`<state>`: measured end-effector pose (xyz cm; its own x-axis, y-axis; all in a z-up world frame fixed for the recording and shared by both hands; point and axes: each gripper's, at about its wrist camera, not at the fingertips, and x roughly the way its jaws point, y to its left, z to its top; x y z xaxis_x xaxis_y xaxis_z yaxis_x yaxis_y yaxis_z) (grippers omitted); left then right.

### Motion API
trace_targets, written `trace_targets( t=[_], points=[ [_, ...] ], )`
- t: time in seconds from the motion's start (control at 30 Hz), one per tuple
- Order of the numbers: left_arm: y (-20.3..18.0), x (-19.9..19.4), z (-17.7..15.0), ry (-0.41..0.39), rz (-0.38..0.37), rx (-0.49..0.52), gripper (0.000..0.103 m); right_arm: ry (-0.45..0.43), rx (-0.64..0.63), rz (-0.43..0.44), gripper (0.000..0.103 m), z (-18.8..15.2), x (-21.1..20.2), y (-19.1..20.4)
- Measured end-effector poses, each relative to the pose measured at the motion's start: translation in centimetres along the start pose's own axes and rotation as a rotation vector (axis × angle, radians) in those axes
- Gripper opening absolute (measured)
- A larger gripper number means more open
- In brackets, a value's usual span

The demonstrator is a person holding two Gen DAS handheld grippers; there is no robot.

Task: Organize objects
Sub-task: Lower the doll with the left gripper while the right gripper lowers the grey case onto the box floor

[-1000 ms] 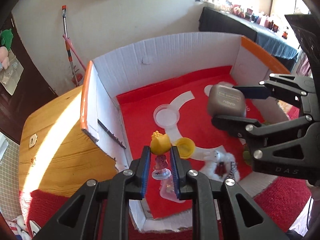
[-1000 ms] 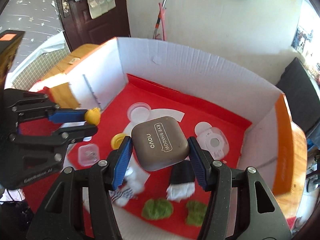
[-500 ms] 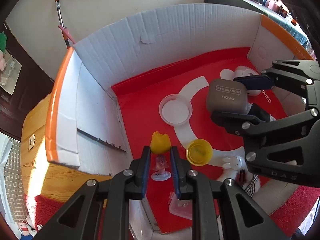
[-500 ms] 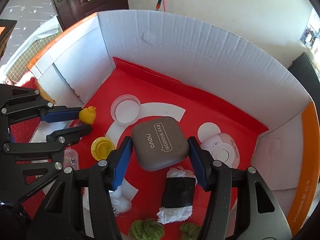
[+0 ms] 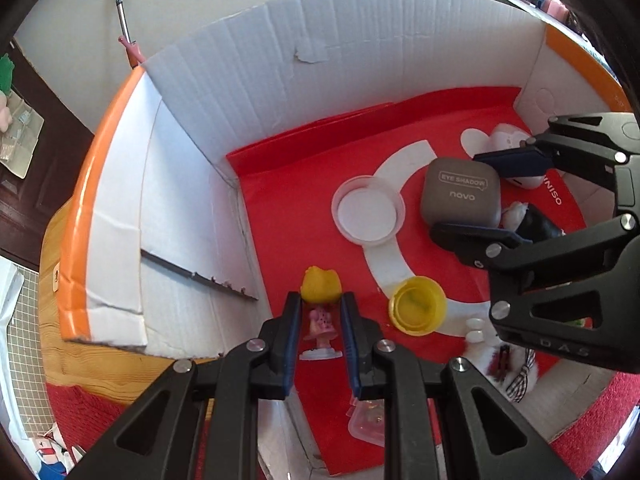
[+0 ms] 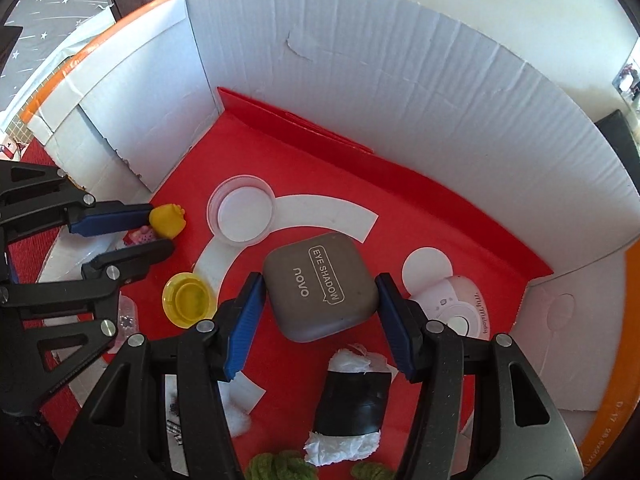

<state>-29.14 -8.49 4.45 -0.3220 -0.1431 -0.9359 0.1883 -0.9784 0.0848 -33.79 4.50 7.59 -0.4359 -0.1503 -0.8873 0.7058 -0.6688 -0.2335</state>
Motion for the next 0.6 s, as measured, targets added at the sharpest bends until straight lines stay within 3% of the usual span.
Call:
trace_targets(
  t=[0.6],
  points=[
    [0.0, -0.3, 0.2, 0.002, -0.005, -0.009, 0.021, 0.017, 0.028, 0.016, 0.055, -0.8, -0.2, -1.2]
  ],
)
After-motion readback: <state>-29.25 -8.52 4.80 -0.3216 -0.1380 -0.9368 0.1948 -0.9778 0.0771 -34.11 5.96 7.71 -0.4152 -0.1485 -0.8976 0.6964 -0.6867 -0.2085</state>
